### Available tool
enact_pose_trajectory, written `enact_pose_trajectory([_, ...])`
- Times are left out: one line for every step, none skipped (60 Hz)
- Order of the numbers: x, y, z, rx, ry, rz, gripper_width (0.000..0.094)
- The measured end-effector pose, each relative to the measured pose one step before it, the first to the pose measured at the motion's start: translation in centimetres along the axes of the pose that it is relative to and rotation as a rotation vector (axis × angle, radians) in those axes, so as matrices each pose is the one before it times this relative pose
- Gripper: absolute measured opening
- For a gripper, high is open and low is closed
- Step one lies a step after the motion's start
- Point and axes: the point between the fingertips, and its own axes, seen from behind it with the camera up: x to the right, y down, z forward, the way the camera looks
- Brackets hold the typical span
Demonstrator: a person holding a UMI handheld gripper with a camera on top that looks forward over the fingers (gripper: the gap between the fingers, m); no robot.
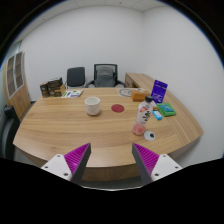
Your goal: Pour water
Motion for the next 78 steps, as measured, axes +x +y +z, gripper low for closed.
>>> enact_pose_trajectory([0.982,0.122,0.665,0.00058,0.00105,-0.0025,0.0856])
enact_pose_trajectory([0.857,0.099,0.583,0.00094,0.00084,-0.0029,0.0855])
enact_pose_trajectory([0.811,0.083,0.583,0.00115,-0.00042,-0.0029,0.0855])
enact_pose_trajectory([0.77,0.109,0.622,0.0021,-0.00104,-0.0031,0.0855])
enact_pose_trajectory([0.767,0.111,0.607,0.00151,-0.00066,-0.0024,0.0856])
enact_pose_trajectory([0.762,0.098,0.611,0.00097,-0.00029,-0.0024,0.0854])
enact_pose_trajectory([0.747,0.139,0.616,-0.00022,0.00018,-0.003,0.0857])
enact_pose_trajectory([0.696,0.092,0.573,-0.00097,0.00036,-0.0025,0.0856])
enact_pose_trajectory([0.753,0.095,0.617,-0.00072,0.00043,-0.0017,0.0856])
enact_pose_trajectory([0.724,0.044,0.608,0.00087,0.00034,-0.0011,0.0855])
enact_pose_trajectory([0.677,-0.019,0.649,0.00327,0.00005,-0.0007,0.0856])
enact_pose_trajectory([0.647,-0.052,0.634,0.0046,0.0001,-0.0008,0.0857])
enact_pose_trajectory([0.638,-0.046,0.648,0.00377,0.00007,-0.0011,0.0857])
enact_pose_trajectory([0.59,-0.012,0.652,0.00285,-0.0002,-0.0008,0.0858])
enact_pose_trajectory([0.538,-0.018,0.637,0.00218,-0.0013,-0.0002,0.0861])
enact_pose_trajectory([0.441,-0.069,0.613,0.00328,-0.00166,0.0,0.0857])
enact_pose_trajectory([0.415,-0.138,0.601,0.00516,-0.00175,0.0007,0.0858])
enact_pose_trajectory([0.399,-0.194,0.642,0.00718,-0.00305,0.001,0.0859])
enact_pose_trajectory([0.347,-0.222,0.656,0.00774,-0.00429,0.0015,0.086])
enact_pose_trajectory([0.339,-0.221,0.66,0.00788,-0.00425,0.0008,0.086])
enact_pose_trajectory([0.308,-0.222,0.662,0.00781,-0.00471,0.0003,0.086])
enact_pose_trajectory([0.26,-0.221,0.626,0.00788,-0.00497,-0.0005,0.0861])
enact_pose_trajectory([0.242,-0.233,0.633,0.0081,-0.00512,0.0003,0.0857])
enact_pose_trajectory([0.235,-0.226,0.601,0.0088,-0.00458,0.0017,0.0857])
enact_pose_trajectory([0.191,-0.27,0.639,0.00991,-0.00434,0.0024,0.0858])
enact_pose_trajectory([0.155,-0.251,0.638,0.01121,-0.00524,0.0013,0.0857])
enact_pose_trajectory([0.07,-0.222,0.602,0.0111,-0.00705,0.0002,0.0857])
enact_pose_trajectory([0.038,-0.22,0.577,0.0099,-0.00749,0.0001,0.0856])
enact_pose_trajectory([0.082,-0.193,0.588,0.00955,-0.00735,-0.0001,0.0858])
enact_pose_trajectory([0.136,-0.194,0.604,0.00925,-0.00459,-0.0003,0.0855])
enact_pose_trajectory([0.093,-0.165,0.56,0.00856,-0.00398,-0.0004,0.0852])
enact_pose_trajectory([0.069,-0.12,0.552,0.00723,-0.0054,-0.0012,0.0852])
enact_pose_trajectory([-0.004,-0.147,0.512,0.00692,-0.00691,-0.0012,0.0844])
enact_pose_trajectory([-0.017,-0.162,0.504,0.00729,-0.00668,-0.0006,0.0834])
enact_pose_trajectory([0.037,-0.126,0.476,0.00699,-0.00557,-0.0008,0.0821])
enact_pose_trajectory([0.069,-0.1,0.456,0.00601,-0.00472,-0.0007,0.0808])
enact_pose_trajectory([0.046,-0.082,0.45,0.00548,-0.00371,-0.0008,0.0792])
enact_pose_trajectory([0.08,-0.055,0.411,0.00503,-0.00265,-0.0003,0.0772])
enact_pose_trajectory([0.057,-0.071,0.36,0.00545,-0.00188,0.0001,0.0747])
enact_pose_trajectory([0.076,-0.048,0.363,0.00393,-0.00058,0.0001,0.0718])
enact_pose_trajectory([0.115,0.019,0.325,0.00233,0.00156,0.0001,0.0691])
enact_pose_trajectory([0.106,0.055,0.291,0.00131,0.00276,0.0006,0.0664])
enact_pose_trajectory([0.003,0.052,0.218,0.00049,0.00092,0.001,0.0638])
enact_pose_trajectory([-0.043,0.018,0.205,0.00076,-0.00134,0.0012,0.0611])
enact_pose_trajectory([-0.049,0.006,0.16,0.00172,-0.00148,0.0016,0.0582])
enact_pose_trajectory([-0.027,-0.031,0.141,0.00304,-0.00165,0.0014,0.0551])
enact_pose_trajectory([-0.224,-0.131,-0.065,0.00283,-0.00003,0.0007,0.0518])
enact_pose_trajectory([-0.122,-0.098,0.087,0.00694,-0.00492,0.0017,0.0491])
enact_pose_trajectory([0.016,-0.123,0.069,0.00735,-0.00073,0.0015,0.0486])
enact_pose_trajectory([0.061,-0.097,0.021,0.00611,0.00051,-0.0004,0.0485])
enact_pose_trajectory([0.024,-0.058,0.02,0.00407,0.00076,-0.0022,0.0482])
enact_pose_trajectory([-0.048,-0.054,0.02,0.00451,-0.00178,-0.0028,0.0464])
enact_pose_trajectory([-0.051,-0.037,0.039,0.00542,-0.00278,-0.0025,0.0448])
enact_pose_trajectory([-0.034,0.017,0.027,0.00339,-0.00235,-0.0013,0.0433])
enact_pose_trajectory([0.212,0.058,0.226,0.00301,-0.00265,0.001,0.0414])
enact_pose_trajectory([-0.087,0.034,-0.011,0.00167,-0.00037,0.0013,0.0404])
enact_pose_trajectory([-0.057,-0.001,-0.027,0.00123,-0.00009,0.0028,0.0403])
enact_pose_trajectory([-0.053,-0.028,-0.009,0.00167,-0.00035,0.0015,0.039])
enact_pose_trajectory([-0.201,0.02,-0.051,0.00043,0.00038,-0.0033,0.0358])
enact_pose_trajectory([0.088,0.01,0.058,-0.00307,-0.00277,0.0002,0.0358])
enact_pose_trajectory([-0.119,0.026,-0.061,0.00014,0.00164,-0.0007,0.0358])
enact_pose_trajectory([0.007,0.052,-0.021,-0.00382,0.0012,0.0001,0.0358])
enact_pose_trajectory([-0.005,0.031,0.006,-0.00349,-0.00003,-0.0012,0.0357])
enact_pose_trajectory([-0.011,0.027,0.04,-0.00228,-0.0013,-0.0036,0.0317])
enact_pose_trajectory([0.02,0.014,0.011,-0.00153,0.00067,-0.0047,0.0316])
enact_pose_trajectory([0.083,-0.075,0.042,0.00254,0.00503,-0.004,0.0316])
enact_pose_trajectory([-0.171,-0.373,0.114,-0.00215,0.00982,-0.0061,0.0315])
enact_pose_trajectory([-0.018,-0.161,0.031,-0.00005,0.00795,-0.0095,0.0315])
enact_pose_trajectory([-0.311,-0.247,-0.221,-0.00239,0.00899,-0.0097,0.0315])
enact_pose_trajectory([-0.11,-0.127,-0.011,0.00002,0.00533,-0.0084,0.0316])
enact_pose_trajectory([-0.089,-0.202,0.008,0.00058,0.00423,-0.0067,0.0315])
enact_pose_trajectory([-0.084,-0.277,-0.007,0.00166,0.00453,-0.0059,0.0314])
enact_pose_trajectory([-0.046,-0.321,-0.018,0.00154,0.00554,-0.0059,0.0314])
enact_pose_trajectory([-0.005,-0.338,-0.02,0.00136,0.0074,-0.0067,0.0314])
enact_pose_trajectory([0.125,-0.441,0.087,-0.00044,0.0067,-0.0079,0.0315])
enact_pose_trajectory([-0.008,-0.4,0.05,0.00083,0.00948,-0.0086,0.0314])
enact_pose_trajectory([-0.105,-0.387,-0.023,0.00216,0.01048,-0.0091,0.0315])
enact_pose_trajectory([0.017,-0.506,0.028,0.00286,0.01072,-0.0094,0.0316])
